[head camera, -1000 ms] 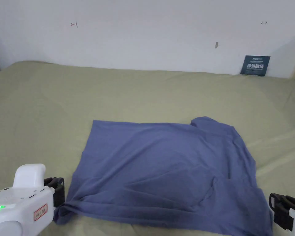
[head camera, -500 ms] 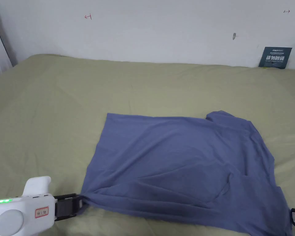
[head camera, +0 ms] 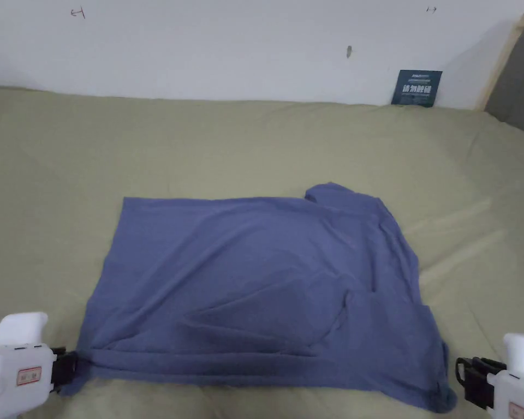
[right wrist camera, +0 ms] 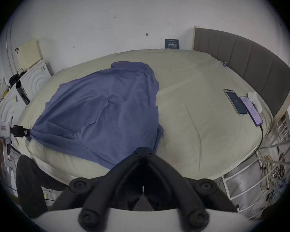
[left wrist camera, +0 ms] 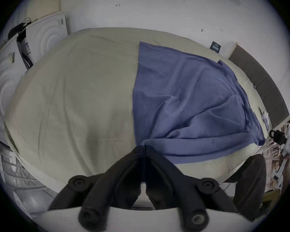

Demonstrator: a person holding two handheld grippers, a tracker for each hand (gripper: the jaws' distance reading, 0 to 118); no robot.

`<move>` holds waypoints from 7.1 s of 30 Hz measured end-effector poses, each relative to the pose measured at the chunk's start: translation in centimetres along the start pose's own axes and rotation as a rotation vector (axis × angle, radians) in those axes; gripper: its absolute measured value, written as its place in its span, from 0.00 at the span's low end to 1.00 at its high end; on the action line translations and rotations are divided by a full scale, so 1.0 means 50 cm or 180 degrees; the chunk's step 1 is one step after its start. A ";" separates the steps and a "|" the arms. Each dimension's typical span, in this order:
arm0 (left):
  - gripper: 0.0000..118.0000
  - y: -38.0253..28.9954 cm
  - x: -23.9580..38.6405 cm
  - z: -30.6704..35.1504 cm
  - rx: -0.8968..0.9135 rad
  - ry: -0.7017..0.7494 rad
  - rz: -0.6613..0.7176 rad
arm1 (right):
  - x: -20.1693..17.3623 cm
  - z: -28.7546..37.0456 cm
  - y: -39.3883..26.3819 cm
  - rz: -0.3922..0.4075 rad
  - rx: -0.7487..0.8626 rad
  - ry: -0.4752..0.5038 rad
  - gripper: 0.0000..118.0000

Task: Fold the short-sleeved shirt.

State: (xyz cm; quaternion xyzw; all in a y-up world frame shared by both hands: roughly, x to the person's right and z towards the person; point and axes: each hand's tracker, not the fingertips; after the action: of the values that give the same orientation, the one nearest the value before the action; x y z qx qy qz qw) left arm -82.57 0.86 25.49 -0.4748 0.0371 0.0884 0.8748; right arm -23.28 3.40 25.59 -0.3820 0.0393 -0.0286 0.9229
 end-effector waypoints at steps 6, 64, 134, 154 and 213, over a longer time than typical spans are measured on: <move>0.01 -0.010 0.000 0.032 0.0033 -0.0041 0.0086 | 0.002 -0.029 -0.004 0.0203 -0.0356 0.0138 0.97; 0.00 0.192 0.008 -0.036 0.0396 0.0111 0.0143 | 0.006 -0.199 0.231 0.0035 -0.0058 -0.0064 0.02; 0.67 0.110 -0.023 0.042 0.0442 0.0123 0.0005 | 0.022 -0.070 0.143 -0.0025 -0.0259 0.0298 0.59; 0.97 0.390 -0.025 -0.342 -0.0057 0.0639 0.0039 | -0.025 -0.325 0.313 0.0069 -0.0382 0.0104 0.06; 0.00 -0.030 -0.072 0.106 0.0572 -0.0244 -0.0144 | 0.057 -0.005 0.065 0.0342 -0.0282 0.0550 0.03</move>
State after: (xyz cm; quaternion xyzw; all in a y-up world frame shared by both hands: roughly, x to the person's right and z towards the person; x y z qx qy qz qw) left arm -85.94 4.07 30.17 -0.3915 0.0006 0.0831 0.9164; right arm -20.42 5.27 22.96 -0.4159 0.1403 -0.0101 0.8985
